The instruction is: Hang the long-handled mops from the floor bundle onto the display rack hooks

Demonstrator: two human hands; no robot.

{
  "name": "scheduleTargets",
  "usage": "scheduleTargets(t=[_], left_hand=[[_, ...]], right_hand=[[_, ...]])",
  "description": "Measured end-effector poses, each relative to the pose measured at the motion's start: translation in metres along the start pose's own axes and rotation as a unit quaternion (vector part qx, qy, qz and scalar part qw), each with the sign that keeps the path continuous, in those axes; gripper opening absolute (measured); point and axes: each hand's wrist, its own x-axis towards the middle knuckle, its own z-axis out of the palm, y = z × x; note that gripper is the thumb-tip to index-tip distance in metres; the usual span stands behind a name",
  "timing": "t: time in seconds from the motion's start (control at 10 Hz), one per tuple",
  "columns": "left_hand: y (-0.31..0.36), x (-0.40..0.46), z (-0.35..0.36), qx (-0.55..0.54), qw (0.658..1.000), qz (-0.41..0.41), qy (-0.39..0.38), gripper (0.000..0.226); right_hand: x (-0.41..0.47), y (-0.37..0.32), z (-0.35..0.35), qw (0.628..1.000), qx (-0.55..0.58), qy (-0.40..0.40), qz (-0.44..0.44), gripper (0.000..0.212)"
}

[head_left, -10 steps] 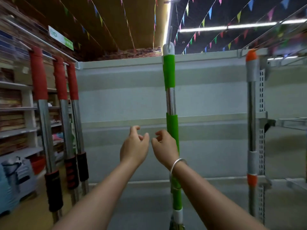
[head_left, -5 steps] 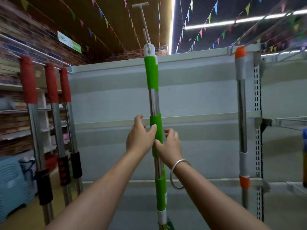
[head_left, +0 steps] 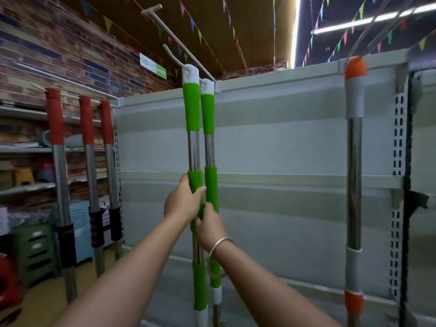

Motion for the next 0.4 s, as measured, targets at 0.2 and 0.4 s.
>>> scheduleTargets(t=[0.2,0.4], left_hand=[[0.0,0.004,0.001,0.027,1.0,-0.004,0.008,0.033],[-0.001,0.005,0.0,0.029,0.998,0.018,0.049,0.054]], right_hand=[[-0.002,-0.001,-0.005,0.999,0.001,-0.032,0.001,0.028],[0.006,-0.004,-0.017,1.0,0.009,-0.014,0.016,0.033]])
